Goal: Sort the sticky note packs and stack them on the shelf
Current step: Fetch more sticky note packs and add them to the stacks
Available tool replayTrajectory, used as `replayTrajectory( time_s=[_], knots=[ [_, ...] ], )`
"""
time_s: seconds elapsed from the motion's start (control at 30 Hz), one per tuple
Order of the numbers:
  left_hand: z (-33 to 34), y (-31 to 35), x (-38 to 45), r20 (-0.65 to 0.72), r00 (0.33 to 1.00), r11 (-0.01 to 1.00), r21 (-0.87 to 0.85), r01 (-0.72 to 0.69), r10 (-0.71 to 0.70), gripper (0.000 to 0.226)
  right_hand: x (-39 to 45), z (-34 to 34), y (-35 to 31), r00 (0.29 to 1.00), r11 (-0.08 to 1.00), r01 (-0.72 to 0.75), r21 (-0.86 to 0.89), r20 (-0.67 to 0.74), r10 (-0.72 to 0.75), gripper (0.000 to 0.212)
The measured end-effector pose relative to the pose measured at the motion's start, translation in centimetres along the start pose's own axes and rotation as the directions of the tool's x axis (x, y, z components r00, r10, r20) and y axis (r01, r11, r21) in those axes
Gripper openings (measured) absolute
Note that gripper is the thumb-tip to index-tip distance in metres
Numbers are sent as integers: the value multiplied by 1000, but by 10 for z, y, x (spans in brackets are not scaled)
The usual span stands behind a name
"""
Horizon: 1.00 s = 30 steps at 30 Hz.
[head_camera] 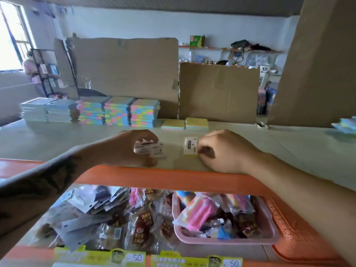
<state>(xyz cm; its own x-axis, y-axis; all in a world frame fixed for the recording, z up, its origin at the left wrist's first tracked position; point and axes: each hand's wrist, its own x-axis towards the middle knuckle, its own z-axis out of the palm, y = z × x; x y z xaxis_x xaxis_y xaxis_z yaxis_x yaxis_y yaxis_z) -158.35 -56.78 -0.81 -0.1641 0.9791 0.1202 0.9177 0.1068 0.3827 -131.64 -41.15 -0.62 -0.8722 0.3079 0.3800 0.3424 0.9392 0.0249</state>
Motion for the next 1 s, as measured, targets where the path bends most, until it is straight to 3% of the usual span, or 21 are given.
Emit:
replayTrajectory(
  time_s=[0.1, 0.23, 0.47, 0.7, 0.8, 0.83, 0.9, 1.0],
  knots=[
    [-4, -21, -1, -1, 1000, 1000, -26, -12, 12, 75, 16, 0, -9, 999, 992, -17, 124, -36, 21, 25],
    [-3, -35, 2, -79, 993, 994, -57, -93, 88, 50, 38, 3, -30, 993, 983, 43, 177, -115, -22, 26],
    [-6, -31, 10, -138, 988, 930, -350, -111, 66, 52, 61, 14, -59, 989, 970, 113, 215, -118, -89, 42],
    [-8, -25, 11, -163, 986, 885, -456, -90, 16, 63, 80, 18, -63, 976, 922, -10, 387, -196, 93, 12],
    [-8, -30, 11, -186, 982, 833, -537, -132, 37, 71, 82, 17, -64, 958, 822, -77, 565, -186, 218, 7],
    [-7, -34, 13, -191, 980, 789, -594, -156, 50, 66, 83, 16, -66, 947, 768, -102, 632, -174, 269, 6],
    [-6, -38, 15, -215, 976, 698, -692, -184, 44, 31, 84, 14, -68, 920, 639, -147, 755, -132, 368, 6],
    [-8, -39, 14, -231, 973, 627, -757, -187, 11, 30, 81, 12, -72, 901, 414, -177, 893, -21, 433, 7]
  ],
)
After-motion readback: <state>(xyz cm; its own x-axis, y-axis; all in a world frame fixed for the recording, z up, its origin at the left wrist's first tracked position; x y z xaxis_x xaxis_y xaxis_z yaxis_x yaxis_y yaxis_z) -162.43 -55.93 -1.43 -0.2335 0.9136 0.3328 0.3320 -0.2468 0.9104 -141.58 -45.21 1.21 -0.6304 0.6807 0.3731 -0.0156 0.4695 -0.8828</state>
